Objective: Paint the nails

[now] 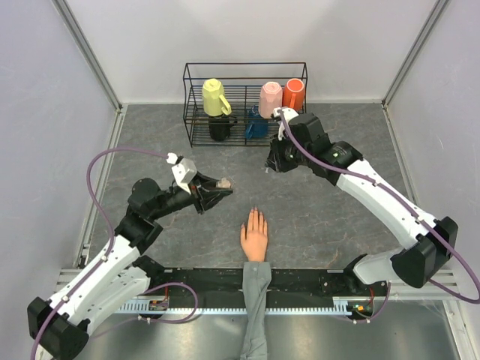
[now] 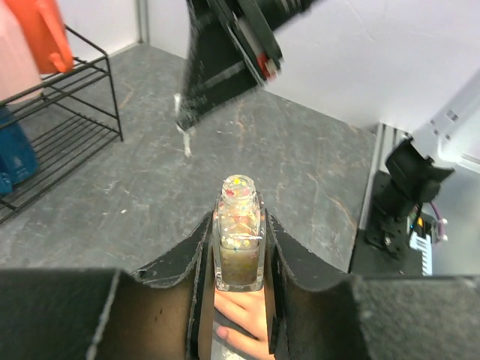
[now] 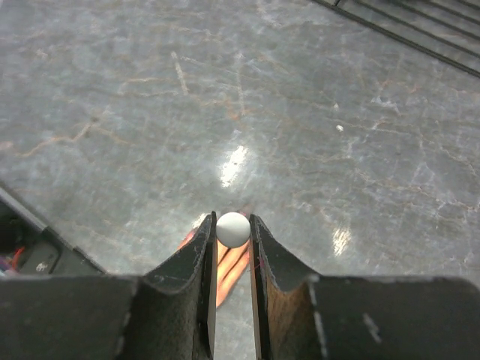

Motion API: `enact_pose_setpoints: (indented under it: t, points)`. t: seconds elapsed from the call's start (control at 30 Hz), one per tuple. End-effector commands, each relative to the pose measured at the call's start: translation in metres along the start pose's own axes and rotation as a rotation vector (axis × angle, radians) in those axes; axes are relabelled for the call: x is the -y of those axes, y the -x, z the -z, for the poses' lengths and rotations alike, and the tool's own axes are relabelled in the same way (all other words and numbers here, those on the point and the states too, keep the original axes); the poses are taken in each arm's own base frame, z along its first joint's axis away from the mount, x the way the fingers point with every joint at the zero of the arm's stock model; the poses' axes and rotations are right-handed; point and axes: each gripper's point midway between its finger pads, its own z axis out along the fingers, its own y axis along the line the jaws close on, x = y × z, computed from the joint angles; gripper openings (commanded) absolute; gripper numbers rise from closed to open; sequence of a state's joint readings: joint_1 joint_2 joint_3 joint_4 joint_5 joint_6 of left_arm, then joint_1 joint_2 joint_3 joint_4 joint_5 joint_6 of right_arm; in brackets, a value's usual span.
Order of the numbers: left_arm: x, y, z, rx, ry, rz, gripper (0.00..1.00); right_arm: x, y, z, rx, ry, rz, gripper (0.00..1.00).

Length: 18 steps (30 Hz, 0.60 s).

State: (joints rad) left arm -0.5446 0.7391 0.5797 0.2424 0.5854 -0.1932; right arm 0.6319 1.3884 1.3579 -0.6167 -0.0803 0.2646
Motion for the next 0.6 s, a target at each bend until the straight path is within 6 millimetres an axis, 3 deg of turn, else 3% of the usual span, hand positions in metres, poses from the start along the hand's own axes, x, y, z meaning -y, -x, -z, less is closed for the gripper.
enact_pose_setpoints:
  t: [0.0,0.03,0.1,0.13,0.2,0.23,0.3,0.4,0.5,0.57]
  points:
    - [0.029,0.029,0.011,0.100,-0.122,-0.108,0.02,-0.027,0.034,0.042,0.051,0.094,0.029,0.00]
    - [0.031,0.028,0.013,0.098,-0.137,-0.120,0.02,-0.036,0.048,0.053,0.077,0.110,0.045,0.00]
    - [0.032,0.024,0.013,0.079,-0.148,-0.148,0.02,-0.040,0.050,0.062,0.055,0.097,0.070,0.00]
    - [0.033,0.020,0.014,0.066,-0.157,-0.151,0.02,-0.057,0.065,0.076,0.099,0.127,0.091,0.00]
    - [0.032,0.013,0.014,0.048,-0.158,-0.155,0.02,-0.075,0.069,0.085,0.093,0.157,0.094,0.00]
    - [0.032,0.011,0.014,0.044,-0.162,-0.157,0.02,-0.098,0.080,0.100,0.128,0.203,0.110,0.00]
    - [0.031,0.006,0.015,0.040,-0.158,-0.156,0.02,-0.109,0.078,0.097,0.105,0.171,0.115,0.00]
    - [0.023,0.000,0.015,0.040,-0.118,-0.149,0.02,-0.155,0.066,0.105,0.089,0.230,0.161,0.00]
    - [0.025,-0.004,0.013,0.012,-0.139,-0.126,0.02,-0.182,0.055,0.108,0.088,0.248,0.190,0.00]
    - [0.025,-0.006,0.012,0.002,-0.139,-0.112,0.02,-0.189,0.053,0.107,0.092,0.237,0.192,0.00]
